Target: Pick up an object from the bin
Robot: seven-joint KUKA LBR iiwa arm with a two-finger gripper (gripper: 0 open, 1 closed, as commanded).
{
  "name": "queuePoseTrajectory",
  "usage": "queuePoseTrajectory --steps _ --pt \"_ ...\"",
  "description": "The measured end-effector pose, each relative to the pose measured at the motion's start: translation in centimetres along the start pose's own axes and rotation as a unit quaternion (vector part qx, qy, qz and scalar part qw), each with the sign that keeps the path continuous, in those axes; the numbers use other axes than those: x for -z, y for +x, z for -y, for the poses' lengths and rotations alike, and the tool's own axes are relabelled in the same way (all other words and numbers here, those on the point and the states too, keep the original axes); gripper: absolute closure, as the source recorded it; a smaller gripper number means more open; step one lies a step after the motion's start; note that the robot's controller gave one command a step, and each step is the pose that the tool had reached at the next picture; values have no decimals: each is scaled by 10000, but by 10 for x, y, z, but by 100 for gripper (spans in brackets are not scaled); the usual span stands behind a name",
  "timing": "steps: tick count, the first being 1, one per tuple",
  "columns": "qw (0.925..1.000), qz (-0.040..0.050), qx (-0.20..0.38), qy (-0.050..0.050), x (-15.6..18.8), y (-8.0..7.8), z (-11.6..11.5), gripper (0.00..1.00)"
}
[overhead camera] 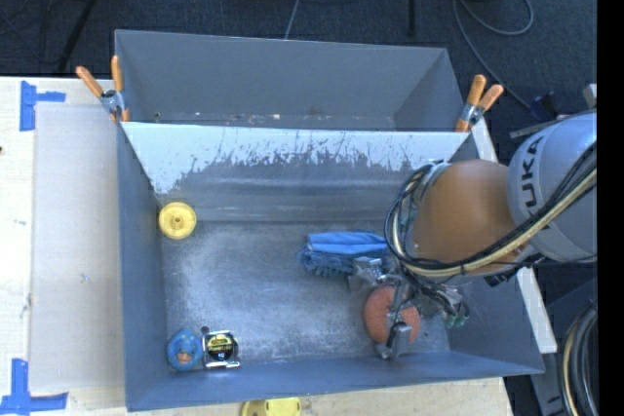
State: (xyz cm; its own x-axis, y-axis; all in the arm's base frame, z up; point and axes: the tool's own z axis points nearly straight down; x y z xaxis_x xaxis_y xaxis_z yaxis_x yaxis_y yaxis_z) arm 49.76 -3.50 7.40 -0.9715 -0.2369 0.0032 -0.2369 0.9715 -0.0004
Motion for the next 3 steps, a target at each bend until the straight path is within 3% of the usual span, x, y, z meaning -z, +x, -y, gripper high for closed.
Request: queuePoseTrajectory --steps 1,2,3 --pt "10000 10 47 -8 13 2 9 0" --pt "9883 25 1522 -2 11 0 19 0" --pt "9942 4 -1077 -12 -5 14 54 100"
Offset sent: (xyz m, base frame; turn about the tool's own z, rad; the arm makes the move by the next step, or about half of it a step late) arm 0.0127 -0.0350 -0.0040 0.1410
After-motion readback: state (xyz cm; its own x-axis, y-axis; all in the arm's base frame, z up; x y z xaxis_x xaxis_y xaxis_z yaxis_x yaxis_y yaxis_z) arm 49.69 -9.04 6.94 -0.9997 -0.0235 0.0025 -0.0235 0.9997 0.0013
